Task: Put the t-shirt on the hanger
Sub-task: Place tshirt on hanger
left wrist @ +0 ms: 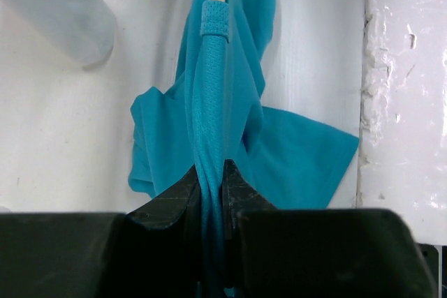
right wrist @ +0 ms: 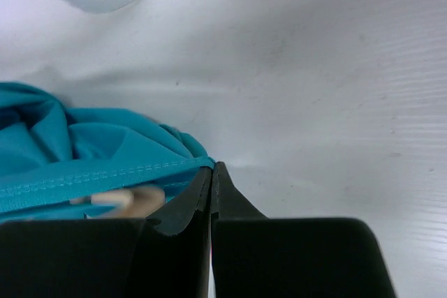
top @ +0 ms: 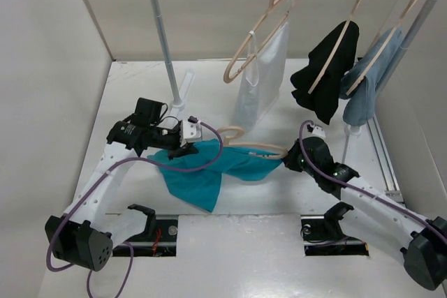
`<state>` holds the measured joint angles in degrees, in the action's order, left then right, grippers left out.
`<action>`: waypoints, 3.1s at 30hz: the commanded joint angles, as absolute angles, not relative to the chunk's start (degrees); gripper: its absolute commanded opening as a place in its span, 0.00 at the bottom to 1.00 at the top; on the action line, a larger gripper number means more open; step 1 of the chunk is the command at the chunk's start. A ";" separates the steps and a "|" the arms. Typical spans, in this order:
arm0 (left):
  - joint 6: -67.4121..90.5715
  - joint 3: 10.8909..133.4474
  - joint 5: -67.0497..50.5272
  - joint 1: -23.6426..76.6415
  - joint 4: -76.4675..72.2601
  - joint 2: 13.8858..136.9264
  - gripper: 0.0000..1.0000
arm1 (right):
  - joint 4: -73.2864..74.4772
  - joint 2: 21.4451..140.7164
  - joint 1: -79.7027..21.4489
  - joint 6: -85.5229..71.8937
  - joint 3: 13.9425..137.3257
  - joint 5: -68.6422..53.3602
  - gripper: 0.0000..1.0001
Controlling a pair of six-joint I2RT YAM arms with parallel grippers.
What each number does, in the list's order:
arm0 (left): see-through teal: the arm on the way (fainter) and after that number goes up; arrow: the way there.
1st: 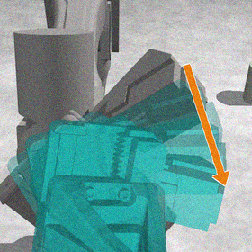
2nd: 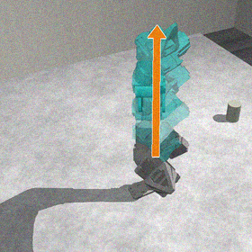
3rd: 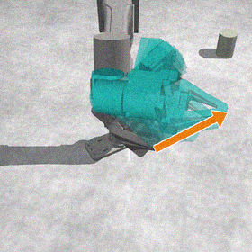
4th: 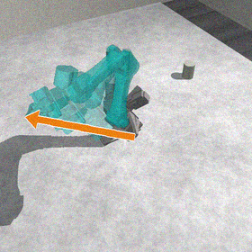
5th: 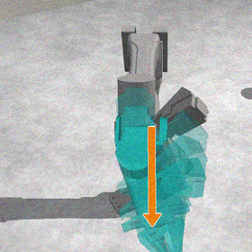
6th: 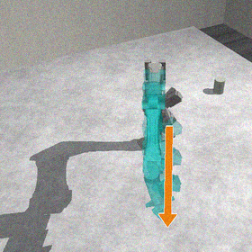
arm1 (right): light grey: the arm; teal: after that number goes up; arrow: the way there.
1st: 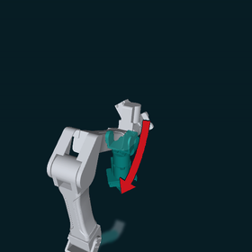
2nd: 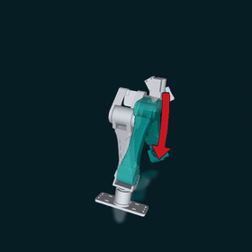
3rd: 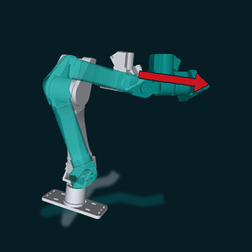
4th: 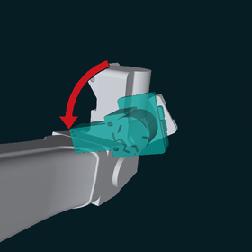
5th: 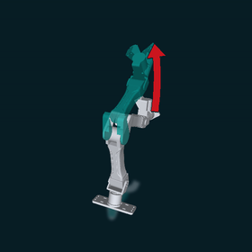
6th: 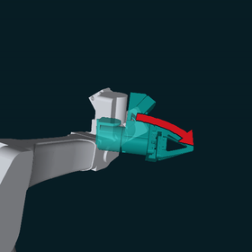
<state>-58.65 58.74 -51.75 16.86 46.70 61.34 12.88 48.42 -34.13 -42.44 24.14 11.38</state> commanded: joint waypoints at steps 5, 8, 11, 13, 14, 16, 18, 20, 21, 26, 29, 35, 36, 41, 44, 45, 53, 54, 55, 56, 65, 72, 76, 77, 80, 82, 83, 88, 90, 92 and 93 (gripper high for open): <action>-64.69 59.24 -44.59 15.91 49.14 59.24 0.00 | 20.46 47.12 -24.44 -32.36 29.78 12.65 0.00; -64.96 57.39 -41.58 15.91 45.64 59.76 0.00 | 19.18 47.11 -23.73 -24.81 33.30 11.62 0.00; -63.72 56.60 -41.04 15.91 43.25 61.60 0.00 | 18.28 48.94 -26.27 -18.40 36.38 11.60 0.00; -63.11 56.60 -40.34 18.10 41.49 62.66 0.00 | 18.98 50.09 -29.95 -15.92 39.44 12.13 0.00; -63.11 56.08 -40.34 18.80 40.61 62.67 0.00 | 18.98 50.62 -31.19 -12.95 39.98 12.13 0.00; -61.09 55.55 -39.38 21.52 37.28 64.24 0.00 | 14.43 51.23 -35.04 -9.95 40.51 7.33 0.00; -59.42 55.55 -37.45 26.33 35.43 65.99 0.00 | 12.57 53.33 -37.87 -7.22 42.35 5.28 0.00; -55.91 56.16 -33.06 28.29 32.97 67.32 0.00 | 14.58 54.92 -42.25 -5.63 46.47 6.06 0.00; -55.90 56.86 -33.05 28.30 32.96 68.02 0.00 | 15.55 55.45 -43.75 -4.58 47.63 7.11 0.00; -55.90 58.18 -41.63 27.77 32.96 67.07 0.00 | 12.75 57.13 -45.62 -1.94 48.34 0.64 0.00; -55.28 58.79 -43.42 27.77 32.96 66.45 0.00 | 14.75 57.83 -45.62 -0.53 49.04 -0.44 0.00; -56.16 59.32 -48.86 25.05 34.80 63.29 0.00 | 24.68 54.76 -44.30 5.43 55.71 -3.51 0.60; -56.16 60.11 -49.65 25.05 35.85 62.76 0.00 | 29.22 54.76 -44.30 6.41 57.46 -3.52 0.66; -55.55 62.14 -54.32 25.05 38.32 60.73 0.00 | 38.31 55.28 -42.10 11.68 67.39 -9.22 0.73; -55.02 62.14 -55.54 25.05 38.85 60.12 0.00 | 40.86 56.07 -43.14 15.81 68.73 -15.18 0.58; -55.02 62.14 -56.07 25.05 38.85 59.42 0.00 | 41.48 56.60 -43.85 16.95 68.73 -16.25 0.55; -49.75 60.56 -59.76 25.05 33.57 58.89 0.00 | 37.09 56.07 -46.41 21.01 66.71 -19.42 0.56; -49.75 61.08 -60.29 25.05 33.57 58.89 0.00 | 36.05 56.07 -46.41 21.01 66.71 -18.73 0.56; -49.75 61.08 -61.08 25.05 33.57 58.89 0.00 | 35.51 56.94 -46.41 21.01 66.19 -18.11 0.58; -49.75 61.61 -61.08 25.05 33.57 58.89 0.00 | 34.99 57.82 -46.41 21.01 66.18 -18.11 0.58; -51.70 62.13 -61.17 25.05 36.22 58.27 0.00 | 27.60 61.16 -46.41 21.53 64.60 -15.29 0.49; -48.60 63.19 -65.72 19.44 33.49 58.89 0.00 | 26.89 61.18 -46.41 21.01 62.84 -16.52 0.08; -50.52 65.91 -68.55 12.31 36.73 61.78 0.00 | 27.59 57.23 -46.41 20.39 61.61 -15.38 0.00; -52.02 67.22 -68.55 11.70 37.70 62.40 0.00 | 27.60 55.39 -46.41 19.87 61.61 -14.77 0.00; -53.00 67.24 -66.36 11.16 37.54 63.11 0.01 | 28.74 53.18 -46.41 19.34 61.00 -14.15 0.00; -52.13 66.62 -65.83 11.16 35.52 63.11 0.14 | 30.75 52.56 -46.41 18.72 61.00 -14.15 0.00; -51.16 65.84 -65.22 11.16 34.55 63.11 0.16 | 31.54 52.56 -46.41 18.72 61.78 -14.15 0.00; -47.37 64.69 -58.46 10.02 28.05 62.58 0.14 | 34.10 52.48 -46.41 18.11 62.40 -15.38 0.00; -47.37 64.16 -57.74 8.18 26.54 62.58 0.23 | 34.63 51.68 -46.41 18.11 62.40 -15.38 0.00; -47.37 64.16 -57.74 8.17 26.54 61.44 0.45 | 35.15 51.15 -46.41 16.97 62.93 -14.68 0.00; -47.37 64.16 -58.96 8.17 26.54 61.44 0.61 | 35.16 51.15 -46.41 16.35 63.54 -14.16 0.00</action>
